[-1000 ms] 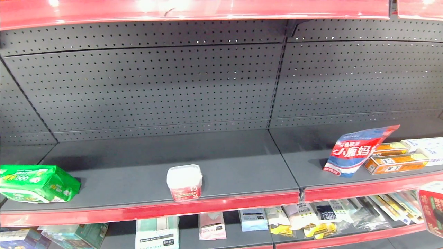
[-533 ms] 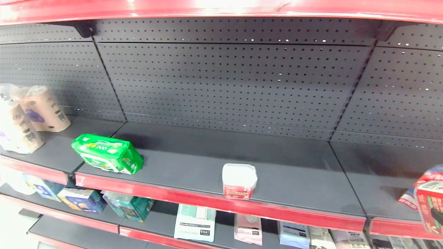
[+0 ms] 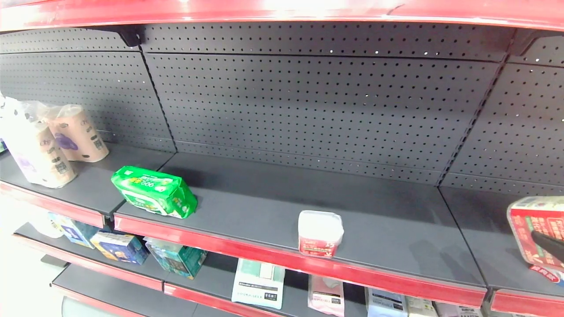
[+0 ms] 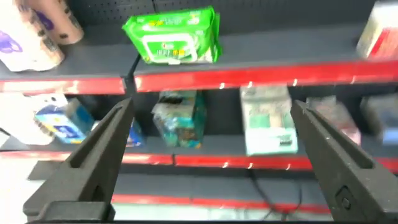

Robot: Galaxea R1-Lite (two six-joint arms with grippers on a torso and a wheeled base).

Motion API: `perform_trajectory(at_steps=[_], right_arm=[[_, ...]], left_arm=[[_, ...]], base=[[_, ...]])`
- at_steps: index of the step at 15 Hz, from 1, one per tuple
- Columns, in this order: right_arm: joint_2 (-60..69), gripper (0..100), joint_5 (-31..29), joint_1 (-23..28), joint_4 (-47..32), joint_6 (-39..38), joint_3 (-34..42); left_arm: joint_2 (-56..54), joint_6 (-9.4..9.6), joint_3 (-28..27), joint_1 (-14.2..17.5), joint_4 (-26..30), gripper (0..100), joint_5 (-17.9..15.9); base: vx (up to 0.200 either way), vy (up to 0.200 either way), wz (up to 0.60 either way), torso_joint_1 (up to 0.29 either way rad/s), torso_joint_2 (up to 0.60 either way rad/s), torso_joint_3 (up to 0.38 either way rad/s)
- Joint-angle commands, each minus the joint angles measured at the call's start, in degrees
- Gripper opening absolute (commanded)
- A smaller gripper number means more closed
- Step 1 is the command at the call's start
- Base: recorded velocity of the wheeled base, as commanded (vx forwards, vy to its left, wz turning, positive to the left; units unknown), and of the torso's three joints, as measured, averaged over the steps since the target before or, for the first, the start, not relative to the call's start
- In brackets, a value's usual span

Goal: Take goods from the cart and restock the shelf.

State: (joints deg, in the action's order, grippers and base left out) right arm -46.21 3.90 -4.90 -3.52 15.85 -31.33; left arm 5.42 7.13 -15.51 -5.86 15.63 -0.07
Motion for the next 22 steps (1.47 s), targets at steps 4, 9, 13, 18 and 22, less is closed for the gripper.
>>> perform_trajectory(at_steps=[4, 9, 13, 18, 22], right_arm=[[-19.44, 0, 1.02, -3.62, 6.86, -0.47, -4.35], [-24.54, 0, 1.20, -2.92, 11.35, -0.12, -4.62], [-28.23, 0, 1.11, -3.01, 11.43, 0.06, -4.79], [-28.58, 0, 1.11, -3.01, 11.52, -0.38, -4.27], [-28.40, 0, 1.11, -2.92, 11.52, -0.29, -4.44]], left_arm=[[0.20, -11.26, 13.84, -0.02, -16.60, 100, -0.63], [0.38, -9.59, 15.51, 1.82, -19.32, 100, -2.83], [-3.05, -11.79, 15.51, 6.92, -19.58, 100, 1.39], [-5.42, -10.47, 15.51, 6.13, -19.41, 100, -2.21], [-5.42, -10.91, 15.51, 6.13, -18.44, 100, 4.82]], base=[[0.000, 0.000, 0.00, 0.000, 0.00, 0.000], [0.000, 0.000, 0.00, 0.000, 0.00, 0.000], [0.000, 0.000, 0.00, 0.000, 0.00, 0.000], [0.000, 0.000, 0.00, 0.000, 0.00, 0.000], [0.000, 0.000, 0.00, 0.000, 0.00, 0.000]])
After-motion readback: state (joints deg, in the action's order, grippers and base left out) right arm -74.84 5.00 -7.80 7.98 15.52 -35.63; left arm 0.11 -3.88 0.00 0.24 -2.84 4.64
